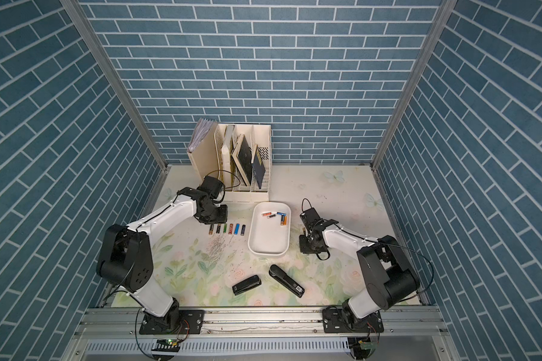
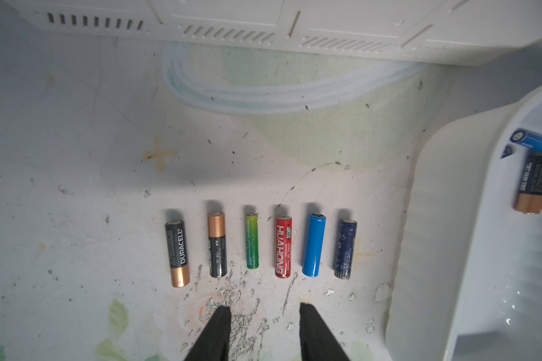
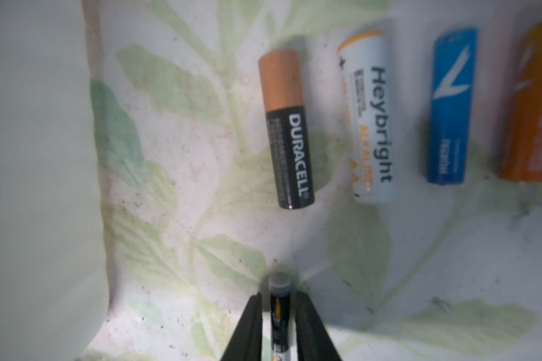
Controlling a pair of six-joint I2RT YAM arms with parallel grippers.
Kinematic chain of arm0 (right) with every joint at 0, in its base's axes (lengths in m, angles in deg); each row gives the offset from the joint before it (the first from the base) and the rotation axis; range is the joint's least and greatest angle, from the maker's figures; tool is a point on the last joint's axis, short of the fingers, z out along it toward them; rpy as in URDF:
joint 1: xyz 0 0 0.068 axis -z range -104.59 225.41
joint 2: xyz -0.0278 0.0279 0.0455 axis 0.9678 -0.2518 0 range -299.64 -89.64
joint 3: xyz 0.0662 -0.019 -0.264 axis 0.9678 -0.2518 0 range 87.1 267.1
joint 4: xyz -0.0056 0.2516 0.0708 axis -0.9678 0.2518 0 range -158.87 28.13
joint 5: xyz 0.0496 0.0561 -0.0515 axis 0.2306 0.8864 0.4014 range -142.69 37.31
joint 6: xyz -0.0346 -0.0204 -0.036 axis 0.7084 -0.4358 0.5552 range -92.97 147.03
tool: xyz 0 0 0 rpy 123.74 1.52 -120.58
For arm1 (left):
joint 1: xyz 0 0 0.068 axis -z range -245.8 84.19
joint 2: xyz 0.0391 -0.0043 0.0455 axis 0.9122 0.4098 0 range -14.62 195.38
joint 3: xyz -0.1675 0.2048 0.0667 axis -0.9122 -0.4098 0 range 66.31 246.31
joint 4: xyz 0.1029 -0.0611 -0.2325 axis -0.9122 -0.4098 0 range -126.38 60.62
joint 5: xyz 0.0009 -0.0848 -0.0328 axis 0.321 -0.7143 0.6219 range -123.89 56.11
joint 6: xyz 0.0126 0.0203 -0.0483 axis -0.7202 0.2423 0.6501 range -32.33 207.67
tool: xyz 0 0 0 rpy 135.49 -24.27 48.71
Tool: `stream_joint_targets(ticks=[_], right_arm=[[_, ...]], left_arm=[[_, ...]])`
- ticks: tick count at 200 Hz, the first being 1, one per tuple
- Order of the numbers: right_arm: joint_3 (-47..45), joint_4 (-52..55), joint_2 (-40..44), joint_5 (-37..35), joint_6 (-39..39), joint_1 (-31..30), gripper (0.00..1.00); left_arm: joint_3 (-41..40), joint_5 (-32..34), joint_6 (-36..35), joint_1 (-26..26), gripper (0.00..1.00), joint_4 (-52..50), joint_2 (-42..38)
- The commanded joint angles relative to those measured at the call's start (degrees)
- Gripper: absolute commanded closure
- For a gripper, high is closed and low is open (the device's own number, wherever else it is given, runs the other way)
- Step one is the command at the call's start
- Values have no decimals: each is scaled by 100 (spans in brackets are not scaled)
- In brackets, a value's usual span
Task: Take the batteries out of the storage box
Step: Place the battery at the center of the board.
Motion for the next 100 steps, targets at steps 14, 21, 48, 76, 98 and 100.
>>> stream_joint_targets(ticks=[14,21,48,76,98,100], right_arm=[[224,298,33,-85,-92,14,75],[258,324,46,-107,-88,14,74],[406,438,121,-125,-79,18,73],[638,580,205,-144,-63,21,72],[883,693,236,-194,1,14,72],[911,708,229,-199,11,18,72]], left_arm=[[191,67,39,62,58,-166,107],[221,76,37,66,57,-176,106],[379,101,49,101,57,-257,109],[644,150,111,216,55,-364,116],[935,223,236,456,54,-453,171],[968,225,251,486,53,-454,186]])
